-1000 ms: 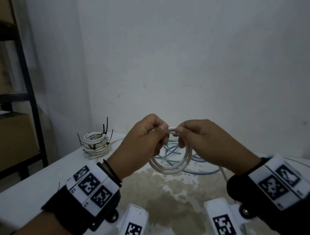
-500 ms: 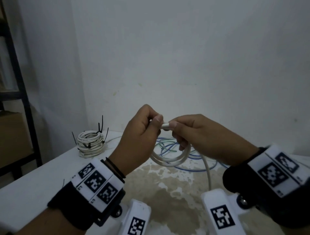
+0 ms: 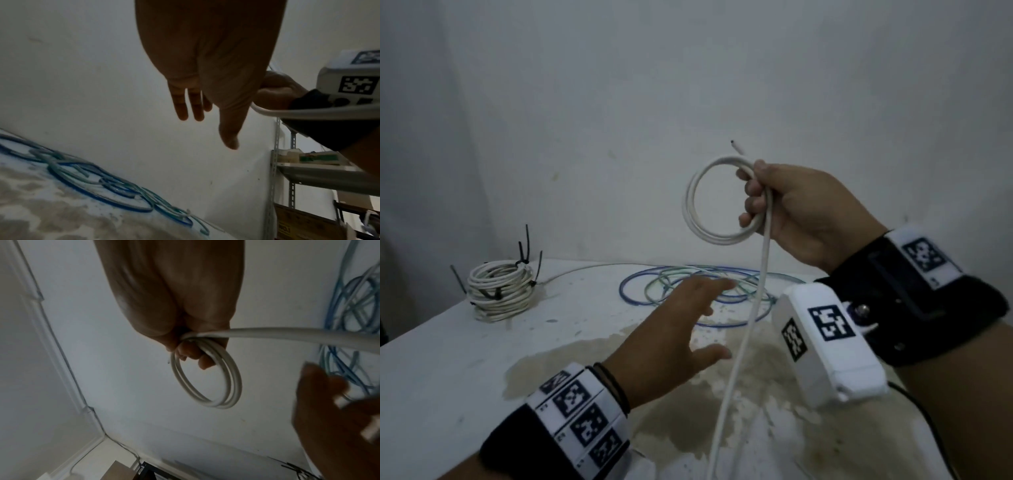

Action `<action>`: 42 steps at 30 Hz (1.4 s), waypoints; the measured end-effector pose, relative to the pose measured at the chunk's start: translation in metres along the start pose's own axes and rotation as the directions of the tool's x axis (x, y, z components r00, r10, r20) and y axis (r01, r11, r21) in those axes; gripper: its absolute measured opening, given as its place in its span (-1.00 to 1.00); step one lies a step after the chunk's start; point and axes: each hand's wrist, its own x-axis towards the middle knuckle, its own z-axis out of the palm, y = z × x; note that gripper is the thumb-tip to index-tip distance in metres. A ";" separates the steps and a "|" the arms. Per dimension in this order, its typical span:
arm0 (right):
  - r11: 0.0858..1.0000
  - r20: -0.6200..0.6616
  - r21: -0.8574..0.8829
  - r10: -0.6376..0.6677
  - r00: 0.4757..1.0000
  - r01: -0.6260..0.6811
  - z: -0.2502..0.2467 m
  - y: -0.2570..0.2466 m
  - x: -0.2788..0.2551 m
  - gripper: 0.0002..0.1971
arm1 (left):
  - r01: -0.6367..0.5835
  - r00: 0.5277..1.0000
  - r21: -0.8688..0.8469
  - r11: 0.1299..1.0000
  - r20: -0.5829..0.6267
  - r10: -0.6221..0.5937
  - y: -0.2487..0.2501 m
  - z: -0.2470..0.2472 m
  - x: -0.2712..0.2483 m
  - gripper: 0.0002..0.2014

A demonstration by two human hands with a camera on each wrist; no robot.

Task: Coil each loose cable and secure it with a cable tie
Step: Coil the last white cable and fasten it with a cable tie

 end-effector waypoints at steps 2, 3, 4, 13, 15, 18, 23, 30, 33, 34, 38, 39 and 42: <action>0.998 -0.032 0.051 0.026 0.999 -0.024 -0.004 0.009 0.000 -0.76 | -0.138 0.990 0.087 0.987 -0.026 0.140 0.005 0.003 0.006 -0.42; 0.997 -0.053 0.075 0.038 0.998 -0.034 -0.007 0.014 0.001 -0.76 | -0.198 0.977 0.137 0.971 -0.053 0.207 0.008 0.004 0.008 -0.50; 0.994 -0.078 0.101 0.051 0.996 -0.043 -0.011 0.019 0.001 -0.75 | -0.257 0.958 0.180 0.950 -0.081 0.274 0.010 0.005 0.009 -0.55; 0.919 -0.272 0.366 0.254 0.928 -0.144 -0.059 0.063 0.008 -0.71 | -0.549 0.823 0.312 0.776 0.037 0.568 0.021 0.027 0.007 -0.73; 0.902 -0.289 0.398 0.298 0.910 -0.169 -0.067 0.071 0.009 -0.70 | -0.555 0.824 0.306 0.774 0.077 0.561 0.020 0.037 0.008 -0.76; 0.899 -0.304 0.395 0.321 0.897 -0.188 -0.076 0.082 0.013 -0.70 | -0.577 0.809 0.268 0.771 0.062 0.584 0.016 0.048 0.016 -0.84; 0.862 -0.318 0.472 0.363 0.876 -0.186 -0.106 0.095 0.021 -0.71 | -0.433 0.897 0.020 0.901 -0.084 0.433 -0.002 0.057 0.028 -0.80; 0.792 -0.312 0.588 0.410 0.857 -0.165 -0.140 0.114 0.019 -0.69 | 0.205 0.811 -0.897 0.393 -0.069 -0.580 -0.011 0.071 0.041 -0.59; 0.806 -0.308 0.568 0.392 0.867 -0.163 -0.142 0.117 0.017 -0.69 | 0.380 0.687 -0.904 0.195 0.136 -0.713 -0.015 0.067 0.052 -0.67; 0.810 -0.306 0.564 0.385 0.870 -0.160 -0.141 0.119 0.016 -0.69 | 0.389 0.664 -0.907 0.160 0.155 -0.732 -0.018 0.065 0.056 -0.68; 0.842 -0.292 0.519 0.333 0.897 -0.144 -0.128 0.126 0.015 -0.69 | 0.313 0.599 -0.941 0.127 0.091 -0.796 -0.033 0.060 0.070 -0.77; 0.858 -0.290 0.495 0.311 0.905 -0.136 -0.126 0.127 0.016 -0.69 | 0.281 0.583 -0.952 0.121 0.069 -0.809 -0.037 0.059 0.074 -0.77; 0.911 -0.288 0.394 0.251 0.924 -0.125 -0.122 0.131 0.016 -0.69 | 0.198 0.547 -0.972 0.127 0.002 -0.837 -0.053 0.053 0.081 -0.81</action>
